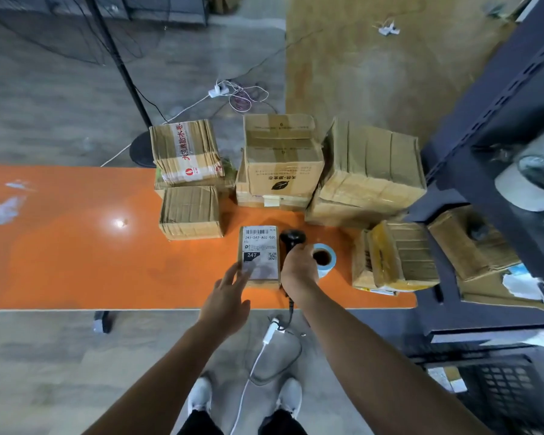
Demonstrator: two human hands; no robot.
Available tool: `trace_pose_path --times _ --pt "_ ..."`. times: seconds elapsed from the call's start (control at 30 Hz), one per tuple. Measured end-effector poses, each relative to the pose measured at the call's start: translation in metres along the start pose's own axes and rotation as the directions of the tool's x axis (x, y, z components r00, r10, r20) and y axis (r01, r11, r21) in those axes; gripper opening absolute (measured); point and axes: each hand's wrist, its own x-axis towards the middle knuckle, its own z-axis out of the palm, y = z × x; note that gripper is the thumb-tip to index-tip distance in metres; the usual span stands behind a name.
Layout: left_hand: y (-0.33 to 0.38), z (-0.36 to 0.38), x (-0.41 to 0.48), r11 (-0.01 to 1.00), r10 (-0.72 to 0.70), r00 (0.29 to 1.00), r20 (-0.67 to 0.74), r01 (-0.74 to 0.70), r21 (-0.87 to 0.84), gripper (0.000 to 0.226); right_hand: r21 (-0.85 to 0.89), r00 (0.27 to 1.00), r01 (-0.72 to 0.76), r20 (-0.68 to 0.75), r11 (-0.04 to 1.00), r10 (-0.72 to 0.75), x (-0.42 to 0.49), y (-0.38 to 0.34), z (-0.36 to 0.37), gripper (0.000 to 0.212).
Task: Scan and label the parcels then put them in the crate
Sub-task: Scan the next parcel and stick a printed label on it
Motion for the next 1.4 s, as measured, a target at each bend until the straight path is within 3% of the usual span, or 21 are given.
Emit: trace_pose_path --times 0.3,0.43,0.63,0.77,0.87,1.1,1.4 --pt "-0.011 -0.013 0.007 0.986 0.111 0.988 0.110 -0.124 0.115 0.083 0.128 0.993 -0.072 -0.086 0.989 0.084 -0.008 0.005 -0.029 0.050" --pt "-0.011 -0.019 0.012 0.980 0.140 0.978 0.155 -0.159 0.118 0.079 0.301 0.983 -0.097 -0.119 0.949 0.139 -0.023 0.004 -0.048 0.044" --pt "-0.018 -0.037 0.019 0.972 0.191 0.956 0.224 -0.216 0.095 0.068 0.496 0.987 -0.157 0.050 0.854 0.153 -0.048 -0.012 -0.072 0.012" --pt "-0.024 -0.046 0.018 0.968 0.211 0.946 0.245 -0.237 0.078 0.067 0.639 0.983 -0.183 0.116 0.747 0.141 -0.059 -0.030 -0.077 0.018" --pt "-0.027 -0.053 0.017 0.963 0.238 0.940 0.245 -0.261 0.065 0.066 0.659 0.989 -0.146 0.116 0.738 0.092 -0.067 -0.042 -0.080 0.013" --pt "-0.025 -0.074 0.019 0.953 0.287 0.936 0.205 -0.300 0.034 0.065 0.636 0.990 -0.140 0.085 0.759 0.111 -0.079 -0.054 -0.083 0.028" --pt "-0.029 -0.083 0.017 0.952 0.292 0.935 0.200 -0.303 0.029 0.063 0.676 0.991 -0.134 0.092 0.725 0.097 -0.087 -0.054 -0.084 0.021"
